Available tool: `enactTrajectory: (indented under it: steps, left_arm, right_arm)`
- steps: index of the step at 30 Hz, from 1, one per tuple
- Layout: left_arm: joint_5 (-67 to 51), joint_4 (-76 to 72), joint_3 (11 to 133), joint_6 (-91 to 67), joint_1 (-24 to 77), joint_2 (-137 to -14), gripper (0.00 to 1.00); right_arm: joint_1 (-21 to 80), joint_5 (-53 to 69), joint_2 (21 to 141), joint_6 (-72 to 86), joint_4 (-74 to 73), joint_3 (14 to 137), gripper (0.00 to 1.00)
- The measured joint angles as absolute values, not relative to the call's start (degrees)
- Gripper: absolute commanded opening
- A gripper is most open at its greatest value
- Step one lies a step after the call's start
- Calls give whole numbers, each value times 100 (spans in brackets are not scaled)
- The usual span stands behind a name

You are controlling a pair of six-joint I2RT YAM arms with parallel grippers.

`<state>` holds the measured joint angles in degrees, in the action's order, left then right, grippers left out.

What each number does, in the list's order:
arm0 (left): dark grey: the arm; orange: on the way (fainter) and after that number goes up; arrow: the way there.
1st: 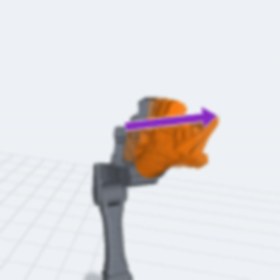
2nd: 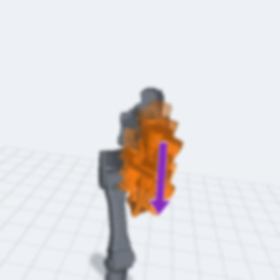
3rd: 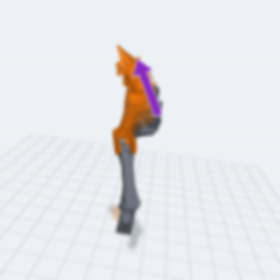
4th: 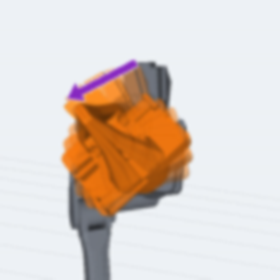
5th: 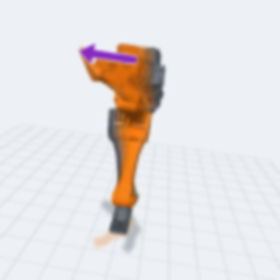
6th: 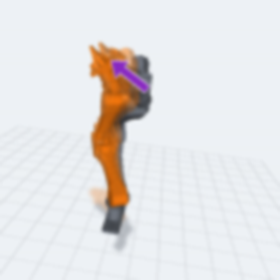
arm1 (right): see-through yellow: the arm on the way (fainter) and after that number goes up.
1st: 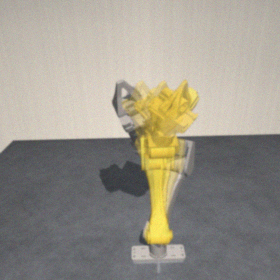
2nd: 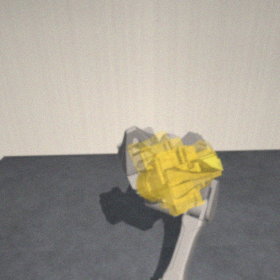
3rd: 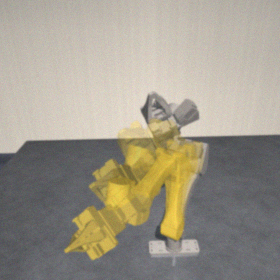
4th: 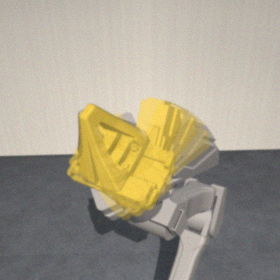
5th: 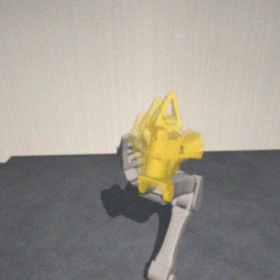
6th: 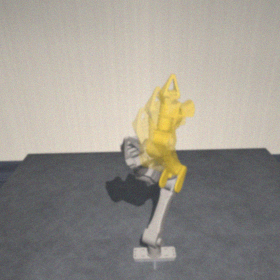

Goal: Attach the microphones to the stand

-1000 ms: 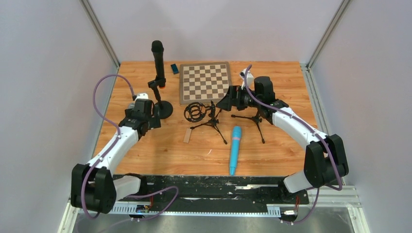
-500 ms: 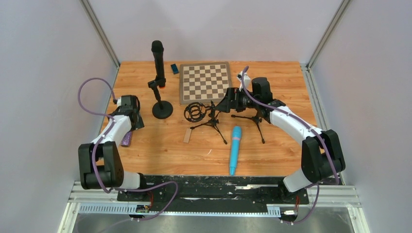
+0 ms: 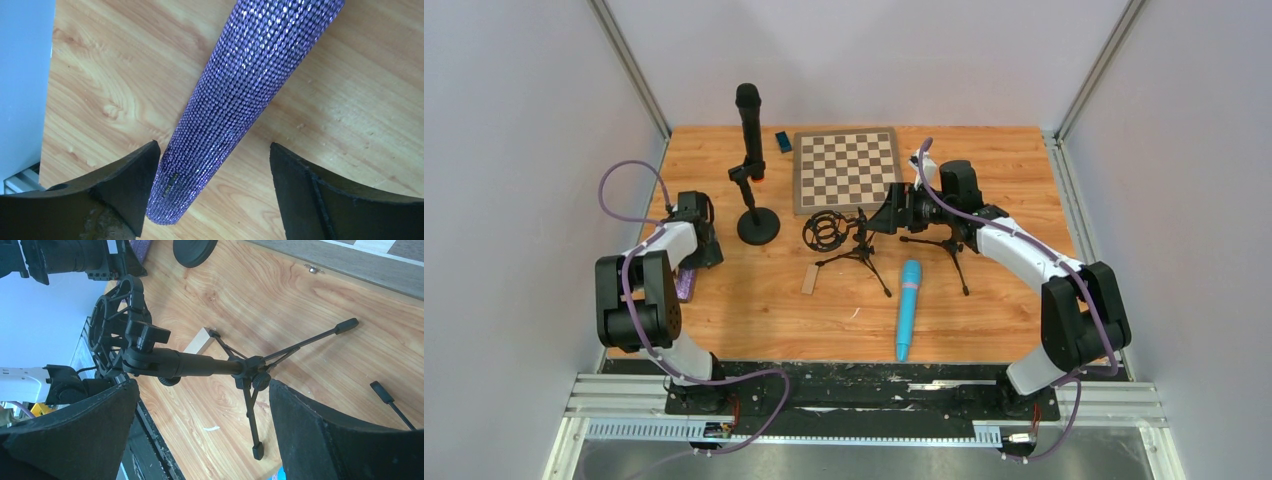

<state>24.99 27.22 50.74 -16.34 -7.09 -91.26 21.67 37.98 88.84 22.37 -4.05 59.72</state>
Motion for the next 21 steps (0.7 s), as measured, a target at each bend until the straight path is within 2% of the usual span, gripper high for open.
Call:
enactTrajectory:
  steps: [1, 4, 7, 10, 13, 21]
  left_arm:
    - [2460, 2700, 5100, -1625, -718, -9168, 83]
    - [2379, 2665, 5155, -1594, -727, -9242, 69]
    - [2274, 2604, 5157, -1553, -735, -9277, 66]
    - [2167, 2589, 5157, -1538, -744, -9282, 51]
    - [2029, 2585, 5155, -1452, -755, -9288, 42]
    - [1094, 2318, 4689, -1496, -803, -8768, 39]
  right_arm:
    - [2167, 3800, 8884, 2237, -405, 5972, 100]
    - [2167, 3800, 8884, 2235, -408, 5972, 100]
    - [2167, 3800, 8884, 2231, -410, 5975, 100]
    - [2167, 3795, 8884, 2215, -423, 5975, 100]
    - [2167, 3791, 8884, 2200, -502, 5994, 100]
    - [2167, 3785, 8884, 2193, -598, 6005, 100]
